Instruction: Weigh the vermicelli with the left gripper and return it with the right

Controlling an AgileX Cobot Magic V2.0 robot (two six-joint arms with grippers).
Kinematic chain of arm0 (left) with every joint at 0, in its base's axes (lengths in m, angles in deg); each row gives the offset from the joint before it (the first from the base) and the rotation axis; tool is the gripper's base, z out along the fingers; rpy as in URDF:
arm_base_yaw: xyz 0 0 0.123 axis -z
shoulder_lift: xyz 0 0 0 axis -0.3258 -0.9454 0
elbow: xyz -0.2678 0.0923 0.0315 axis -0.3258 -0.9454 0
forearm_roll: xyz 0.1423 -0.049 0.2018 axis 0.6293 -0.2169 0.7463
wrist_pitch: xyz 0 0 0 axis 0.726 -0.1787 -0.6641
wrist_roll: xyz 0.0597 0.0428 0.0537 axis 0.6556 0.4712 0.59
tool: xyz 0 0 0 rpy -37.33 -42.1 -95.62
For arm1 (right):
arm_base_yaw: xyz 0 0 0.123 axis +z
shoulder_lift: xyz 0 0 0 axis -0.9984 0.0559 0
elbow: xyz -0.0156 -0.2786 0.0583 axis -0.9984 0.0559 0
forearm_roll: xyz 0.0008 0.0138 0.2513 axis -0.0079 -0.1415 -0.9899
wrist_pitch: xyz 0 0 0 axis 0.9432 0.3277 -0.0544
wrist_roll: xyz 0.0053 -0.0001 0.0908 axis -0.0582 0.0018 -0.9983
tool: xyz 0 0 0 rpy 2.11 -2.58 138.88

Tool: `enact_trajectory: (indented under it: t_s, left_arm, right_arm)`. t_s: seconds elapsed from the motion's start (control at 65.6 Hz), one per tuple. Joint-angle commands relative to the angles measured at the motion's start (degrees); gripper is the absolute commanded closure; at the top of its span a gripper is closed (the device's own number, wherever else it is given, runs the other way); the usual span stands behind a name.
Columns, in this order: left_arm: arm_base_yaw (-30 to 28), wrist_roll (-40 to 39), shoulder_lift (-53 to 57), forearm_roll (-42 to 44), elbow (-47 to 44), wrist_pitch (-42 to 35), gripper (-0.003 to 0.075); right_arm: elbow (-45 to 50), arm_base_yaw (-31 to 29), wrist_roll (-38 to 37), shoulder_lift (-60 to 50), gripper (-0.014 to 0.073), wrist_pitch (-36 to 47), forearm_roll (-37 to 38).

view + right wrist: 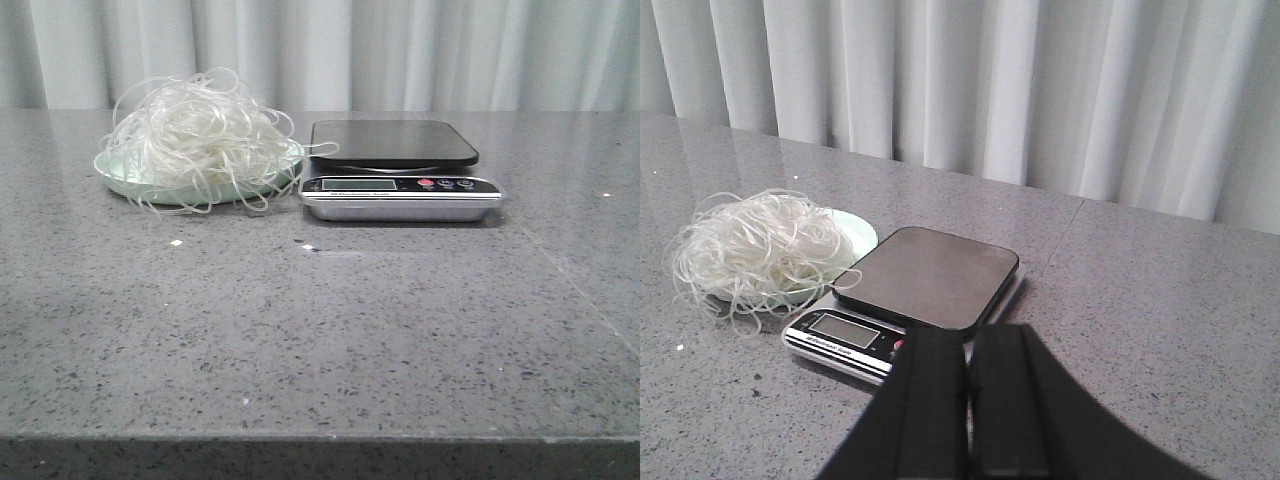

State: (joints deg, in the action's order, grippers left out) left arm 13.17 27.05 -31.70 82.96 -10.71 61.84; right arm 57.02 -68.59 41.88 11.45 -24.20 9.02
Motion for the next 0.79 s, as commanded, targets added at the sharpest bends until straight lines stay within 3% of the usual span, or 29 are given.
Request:
enact_trajectory:
  t_s: [0.0,0.29,0.625,0.777]
  left_arm:
    - [-2.4,1.6,1.7,1.2,-1.4,-6.1,0.0587]
    - [-19.5,1.9,15.3,0.1,-19.3,-22.2,0.0587]
    - [-32.4,-1.8,31.9,0.3,-31.2,-24.2,0.0587]
    - [-33.4,-3.0,31.8,0.4,-31.7,-23.3,0.0587]
  right_arm:
    - [-1.6,-0.4,0.6,0.4,0.0405,4.9,-0.3]
    - [-1.6,-0.4,0.6,0.4,0.0405,4.9,-0.3]
    - [-1.6,-0.4,0.6,0.4,0.0405,4.9,-0.3]
    - [-1.6,-0.4,0.6,0.5,0.0405,5.0,-0.3]
